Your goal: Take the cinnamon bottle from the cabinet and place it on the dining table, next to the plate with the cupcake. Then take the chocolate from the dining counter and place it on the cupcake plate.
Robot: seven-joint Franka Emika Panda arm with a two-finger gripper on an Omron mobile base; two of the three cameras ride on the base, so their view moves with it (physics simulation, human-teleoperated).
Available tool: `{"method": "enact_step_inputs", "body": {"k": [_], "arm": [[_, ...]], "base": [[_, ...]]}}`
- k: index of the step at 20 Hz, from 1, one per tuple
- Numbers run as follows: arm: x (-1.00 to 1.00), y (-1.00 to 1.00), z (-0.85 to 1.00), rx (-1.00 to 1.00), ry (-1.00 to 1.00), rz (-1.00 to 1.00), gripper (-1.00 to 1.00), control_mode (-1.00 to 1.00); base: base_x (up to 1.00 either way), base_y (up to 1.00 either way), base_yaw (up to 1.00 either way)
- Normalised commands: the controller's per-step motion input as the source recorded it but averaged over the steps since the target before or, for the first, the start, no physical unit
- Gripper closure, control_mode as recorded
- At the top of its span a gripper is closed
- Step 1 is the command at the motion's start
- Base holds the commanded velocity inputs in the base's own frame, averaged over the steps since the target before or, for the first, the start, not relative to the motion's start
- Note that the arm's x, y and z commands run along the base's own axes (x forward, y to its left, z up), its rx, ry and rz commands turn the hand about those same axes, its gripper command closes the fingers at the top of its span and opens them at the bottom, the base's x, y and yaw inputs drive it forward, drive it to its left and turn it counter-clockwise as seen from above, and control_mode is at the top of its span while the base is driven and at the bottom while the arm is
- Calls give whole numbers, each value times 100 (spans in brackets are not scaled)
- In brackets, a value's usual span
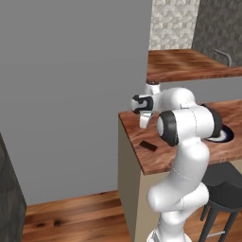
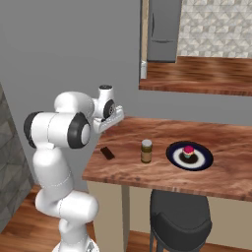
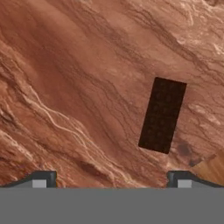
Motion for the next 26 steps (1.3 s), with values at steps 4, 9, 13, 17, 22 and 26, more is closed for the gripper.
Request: {"method": "enact_step_inputs", "body": {"k": [4, 9, 13, 17, 22, 26], "arm": [[-31, 62, -65, -1, -10, -49, -100, -100], [-8, 59, -27, 0, 0, -50, -100, -100], [-3, 72, -2, 4, 0, -51, -100, -100], [3, 65, -19, 3, 0, -38, -100, -100], [15, 59, -31, 3, 0, -31, -100, -100], [31, 39, -39, 2, 0, -29, -100, -100]], "base": [[0, 0, 0], [0, 0, 0], [0, 0, 0], [0, 0, 0], [0, 0, 0], [0, 0, 0]]}}
